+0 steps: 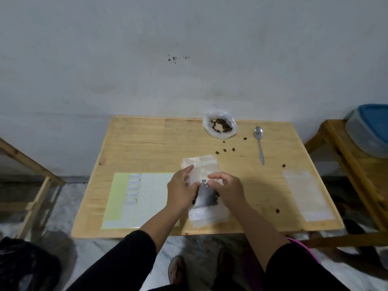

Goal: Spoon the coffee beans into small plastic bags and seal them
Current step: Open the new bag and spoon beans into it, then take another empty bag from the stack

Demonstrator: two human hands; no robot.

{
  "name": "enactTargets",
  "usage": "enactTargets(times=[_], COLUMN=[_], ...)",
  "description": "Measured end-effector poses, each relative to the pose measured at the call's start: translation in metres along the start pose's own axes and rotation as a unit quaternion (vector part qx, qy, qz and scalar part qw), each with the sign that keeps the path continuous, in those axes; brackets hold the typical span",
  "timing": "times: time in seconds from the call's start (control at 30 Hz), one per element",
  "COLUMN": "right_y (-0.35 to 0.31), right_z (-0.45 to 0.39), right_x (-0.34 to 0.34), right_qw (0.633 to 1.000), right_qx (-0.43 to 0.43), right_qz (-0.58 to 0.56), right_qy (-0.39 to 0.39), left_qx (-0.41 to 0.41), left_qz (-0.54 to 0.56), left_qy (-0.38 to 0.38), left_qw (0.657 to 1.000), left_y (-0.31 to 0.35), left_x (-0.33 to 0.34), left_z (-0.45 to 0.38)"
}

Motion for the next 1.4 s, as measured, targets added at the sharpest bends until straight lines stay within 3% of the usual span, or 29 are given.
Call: enactTargets(times=[0.2,0.37,0.53,0.6,0.73,0.83,1.03,1.27,1.4], right_y=[0.031,0.040,0.043,0.051,0.060,0.026,-0.007,-0.008,0.002], right_z=[-0.006,-0.009,-0.001,-0.003,-0.001,0.015,0.017,0.010,0.014], right_x=[0.007,0.015,0.021,0.025,0.026,0.022,-0.015,-0.105,-0.163], right_qw=[0.991,0.974,0.924,0.912,0.855,0.854,0.860,0.897,0.898], right_qx=[0.006,-0.064,-0.135,-0.149,-0.155,-0.167,-0.205,-0.142,-0.101], right_qz=[0.130,0.216,0.358,0.379,0.486,0.483,0.468,0.412,0.407], right_qy=[0.007,0.024,-0.008,-0.040,-0.093,-0.100,-0.004,0.081,0.134], left_qx=[-0.014,0.006,0.029,0.041,0.079,0.142,0.224,0.321,0.375], left_qz=[-0.113,-0.183,-0.221,-0.242,-0.298,-0.343,-0.345,-0.298,-0.304], left_qy=[-0.033,-0.036,-0.073,-0.068,-0.031,-0.005,0.020,0.015,0.001], left_qw=[0.993,0.983,0.972,0.967,0.951,0.928,0.911,0.899,0.876], left_y=[-0.019,-0.023,-0.024,-0.022,-0.013,0.004,0.043,0.108,0.138], left_x=[0.026,0.032,0.036,0.037,0.033,0.027,0.035,0.074,0.115], left_z=[-0.002,-0.005,-0.005,-0.004,-0.004,-0.004,-0.017,-0.020,-0.010])
Point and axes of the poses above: each hand's wrist, its own z-axis away from the middle knuckle, its own x-axis out of the palm, y = z × x, the point moved 3 cm from there along -z, towards the middle knuckle, and after that the axes turned 14 degrees about -z, right-handed, at the moved point
